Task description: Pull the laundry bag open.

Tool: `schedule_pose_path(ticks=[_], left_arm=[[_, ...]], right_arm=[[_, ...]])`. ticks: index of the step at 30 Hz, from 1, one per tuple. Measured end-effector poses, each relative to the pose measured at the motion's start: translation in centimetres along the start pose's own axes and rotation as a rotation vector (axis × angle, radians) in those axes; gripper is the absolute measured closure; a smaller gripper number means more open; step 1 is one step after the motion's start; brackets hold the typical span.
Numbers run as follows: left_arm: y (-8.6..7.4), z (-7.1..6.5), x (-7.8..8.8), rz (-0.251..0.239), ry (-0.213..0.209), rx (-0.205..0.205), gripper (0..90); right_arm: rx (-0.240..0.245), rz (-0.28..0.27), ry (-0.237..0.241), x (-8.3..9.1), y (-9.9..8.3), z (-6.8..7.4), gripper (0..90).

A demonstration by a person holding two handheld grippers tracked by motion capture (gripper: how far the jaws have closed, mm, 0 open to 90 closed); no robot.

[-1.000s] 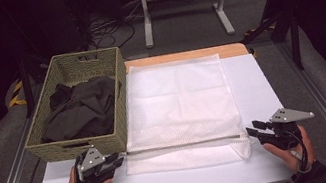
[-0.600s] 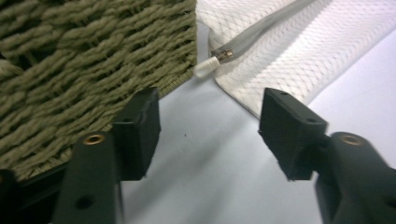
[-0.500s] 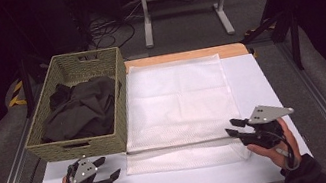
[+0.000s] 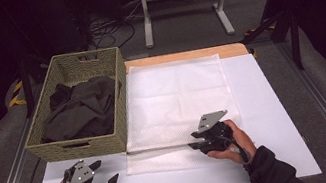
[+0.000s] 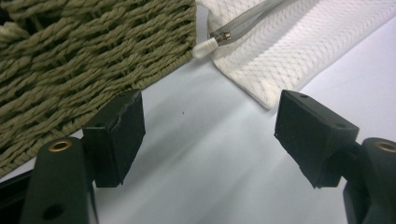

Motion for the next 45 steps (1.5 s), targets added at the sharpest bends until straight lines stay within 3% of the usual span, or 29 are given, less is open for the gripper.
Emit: schedule_pose_path(ticks=[3, 6, 13, 21, 25, 30, 33, 37, 40, 45], left_arm=[[-0.1, 0.0, 0.2, 0.007, 0.009, -0.003, 24.5], [-0.3, -0.1, 0.4, 0.01, 0.016, -0.001, 24.3], [-0.6, -0.1, 0.8, 0.009, 0.02, 0.012, 24.2], [-0.8, 0.1, 1.2, 0.001, 0.027, 0.023, 24.1], [-0.8, 0.0, 1.2, 0.002, 0.031, 0.027, 24.1], [-0.8, 0.0, 1.1, 0.005, 0.018, 0.021, 24.0], [-0.8, 0.0, 1.1, 0.001, 0.015, 0.027, 23.9], [-0.7, 0.1, 1.3, -0.028, -0.017, 0.071, 24.0], [-0.7, 0.2, 1.4, -0.041, -0.015, 0.09, 24.0], [-0.7, 0.3, 1.3, -0.035, -0.018, 0.082, 24.0]], right_arm=[[0.022, 0.051, 0.031, -1.7, 0.0, -0.1, 54.9], [0.02, 0.082, 0.035, -2.9, -0.3, -0.4, 57.6], [-0.002, 0.059, 0.045, -2.7, -0.4, -0.8, 85.6], [-0.024, -0.002, 0.052, -1.6, 0.1, -0.9, 86.8], [-0.023, -0.056, 0.009, -0.8, 0.7, -1.2, 87.8], [-0.028, -0.049, -0.043, -1.4, 0.5, -1.7, 87.7], [-0.032, -0.035, -0.046, -2.0, 0.4, -2.0, 86.8], [-0.046, 0.004, -0.046, -2.9, -0.2, -2.4, 82.4], [-0.056, 0.012, -0.045, -3.1, -0.4, -2.6, 77.2], [-0.06, 0.018, -0.044, -3.5, -0.5, -2.8, 53.8]])
Point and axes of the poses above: each handheld gripper's, and its own axes: x roughly backward along the jaws, y roughly out of its top, z roughly to its left, the point moved 1 cm from there along -x, roughly forward along the jaws, and after that the axes turned 10 degrees about -z, right-handed, at the moved point
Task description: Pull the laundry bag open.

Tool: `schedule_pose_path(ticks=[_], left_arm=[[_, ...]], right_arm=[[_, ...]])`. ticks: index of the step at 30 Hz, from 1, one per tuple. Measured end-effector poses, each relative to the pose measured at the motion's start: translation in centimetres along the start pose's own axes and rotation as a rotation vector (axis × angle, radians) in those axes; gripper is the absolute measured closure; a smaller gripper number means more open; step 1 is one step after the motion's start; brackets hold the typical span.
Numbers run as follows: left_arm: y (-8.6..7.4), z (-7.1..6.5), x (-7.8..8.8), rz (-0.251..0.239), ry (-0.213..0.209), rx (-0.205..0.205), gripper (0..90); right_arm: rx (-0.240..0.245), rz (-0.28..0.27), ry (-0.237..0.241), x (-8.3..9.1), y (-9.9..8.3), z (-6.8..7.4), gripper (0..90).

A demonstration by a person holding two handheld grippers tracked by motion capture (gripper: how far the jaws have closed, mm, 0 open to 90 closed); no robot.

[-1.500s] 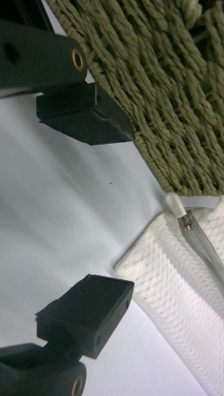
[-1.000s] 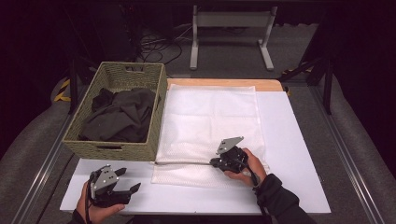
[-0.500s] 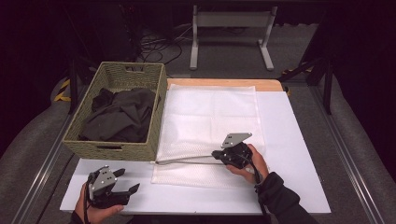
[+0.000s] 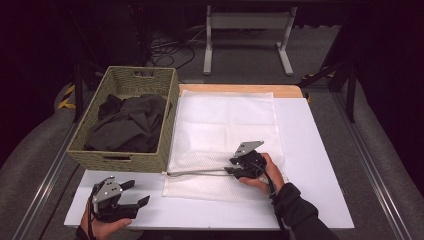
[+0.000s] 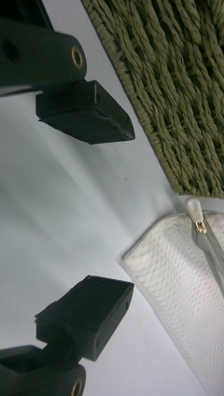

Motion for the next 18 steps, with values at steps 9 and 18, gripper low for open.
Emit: schedule_pose_path(ticks=[9, 18], left_arm=[[0.06, 0.13, -0.2, -0.002, -0.03, -0.003, 23.2], [0.03, 0.35, -0.59, 0.014, -0.045, -0.007, 22.8]], right_arm=[[-0.003, -0.028, 0.006, -1.03, 0.13, -0.47, 41.3], [-0.021, -0.022, -0.002, -1.02, 0.42, -0.51, 78.9]])
Point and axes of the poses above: each handheld gripper's, and its own axes: x roughly backward along the jaws, y roughly out of its top, z roughly to its left, the point moved 1 cm from there along -x, roughly forward along the jaws, and after that the axes turned 10 degrees about -z, right-handed, at the moved point
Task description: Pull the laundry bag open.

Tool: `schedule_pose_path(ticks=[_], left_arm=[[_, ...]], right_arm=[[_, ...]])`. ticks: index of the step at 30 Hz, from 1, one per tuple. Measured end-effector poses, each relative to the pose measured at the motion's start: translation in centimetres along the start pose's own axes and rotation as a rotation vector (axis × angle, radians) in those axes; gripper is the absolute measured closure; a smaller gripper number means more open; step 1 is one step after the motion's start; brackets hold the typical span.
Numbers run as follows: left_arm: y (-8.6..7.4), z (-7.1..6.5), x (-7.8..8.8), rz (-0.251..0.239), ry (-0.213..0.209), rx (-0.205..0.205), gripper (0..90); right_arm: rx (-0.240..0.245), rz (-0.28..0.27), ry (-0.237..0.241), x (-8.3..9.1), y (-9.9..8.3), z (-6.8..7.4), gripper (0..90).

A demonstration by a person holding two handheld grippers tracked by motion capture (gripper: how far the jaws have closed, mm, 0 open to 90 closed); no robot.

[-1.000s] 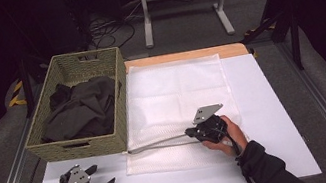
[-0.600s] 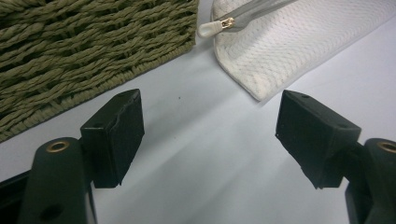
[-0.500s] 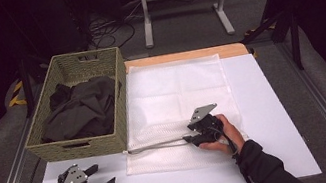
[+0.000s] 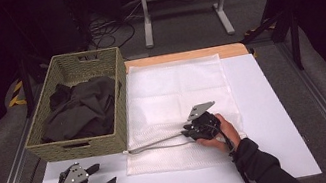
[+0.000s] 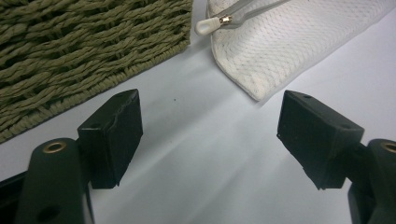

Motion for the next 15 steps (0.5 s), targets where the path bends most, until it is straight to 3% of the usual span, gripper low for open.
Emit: schedule_pose_path(ticks=[3, 9, 11, 15], left_arm=[[-0.1, -0.1, -0.1, 0.007, 0.005, 0.006, 22.4], [0.0, 0.1, 0.1, -0.003, 0.015, 0.006, 21.1], [0.0, 0.0, 0.0, -0.009, 0.012, 0.015, 21.1], [0.1, 0.1, -0.1, 0.003, 0.014, 0.004, 20.9]], right_arm=[[-0.009, -0.005, 0.014, 0.0, 0.0, -0.1, 87.8], [0.031, -0.008, -0.003, 0.5, 0.4, 0.3, 89.0], [0.03, -0.053, 0.006, 1.8, 1.2, 0.5, 88.8], [0.039, -0.088, 0.003, 2.8, 1.8, 0.8, 88.9]])
Point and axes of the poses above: each handheld gripper's, and its own axes: x roughly backward along the jaws, y roughly out of its top, z roughly to its left, the point moved 1 cm from there along -x, roughly forward along the jaws, and after that the axes turned 10 degrees about -z, right-handed, at the moved point
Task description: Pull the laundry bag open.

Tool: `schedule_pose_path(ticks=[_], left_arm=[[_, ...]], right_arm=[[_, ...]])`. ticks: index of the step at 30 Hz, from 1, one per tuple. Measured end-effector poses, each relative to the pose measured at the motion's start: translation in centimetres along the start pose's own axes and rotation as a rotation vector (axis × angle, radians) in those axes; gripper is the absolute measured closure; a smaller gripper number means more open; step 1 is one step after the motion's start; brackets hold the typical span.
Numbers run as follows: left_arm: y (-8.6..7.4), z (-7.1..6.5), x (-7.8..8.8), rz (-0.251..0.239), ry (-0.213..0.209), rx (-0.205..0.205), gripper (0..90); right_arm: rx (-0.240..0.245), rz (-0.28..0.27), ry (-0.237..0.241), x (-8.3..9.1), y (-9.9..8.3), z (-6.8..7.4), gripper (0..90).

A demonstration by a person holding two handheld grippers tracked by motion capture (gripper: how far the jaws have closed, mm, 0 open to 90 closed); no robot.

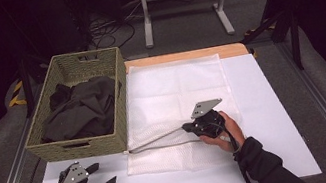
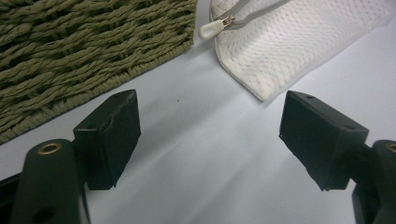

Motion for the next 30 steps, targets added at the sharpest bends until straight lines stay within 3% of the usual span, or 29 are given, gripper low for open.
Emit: schedule_pose_path(ticks=[4, 10, 15, 18, 21, 25, 30], left_arm=[[0.0, -0.3, -0.1, 0.003, -0.007, 0.001, 20.7], [0.3, -1.4, -0.7, 0.022, -0.028, -0.044, 20.7], [0.2, -1.2, -0.8, 0.028, -0.027, -0.027, 20.8], [0.2, -1.0, -0.8, 0.027, -0.02, -0.037, 20.8], [0.2, -1.1, -0.9, 0.032, -0.029, -0.029, 20.8], [0.2, -1.3, -1.1, 0.04, -0.042, -0.033, 20.8], [0.1, -1.2, -1.1, 0.048, -0.041, -0.042, 20.8]], right_arm=[[-0.008, -0.028, 0.014, 1.1, 0.8, 0.2, 88.6], [0.002, -0.027, 0.019, 1.6, 1.2, 0.7, 89.0], [0.032, -0.043, -0.037, 1.5, 1.1, 0.5, 89.2], [0.048, -0.042, -0.057, 1.3, 0.8, 0.3, 89.1], [0.094, 0.009, -0.092, 0.7, 0.5, 0.1, 89.0], [0.099, 0.105, -0.077, -0.9, -0.2, -0.2, 87.9], [0.102, 0.168, -0.089, -2.2, -0.9, -1.0, 82.2]])
Point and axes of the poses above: each handheld gripper's, and its own axes: x roughly backward along the jaws, y roughly out of its top, z roughly to its left, the point moved 1 cm from there along -x, roughly forward along the jaws, and after that the axes turned 10 degrees about -z, right-handed, at the moved point
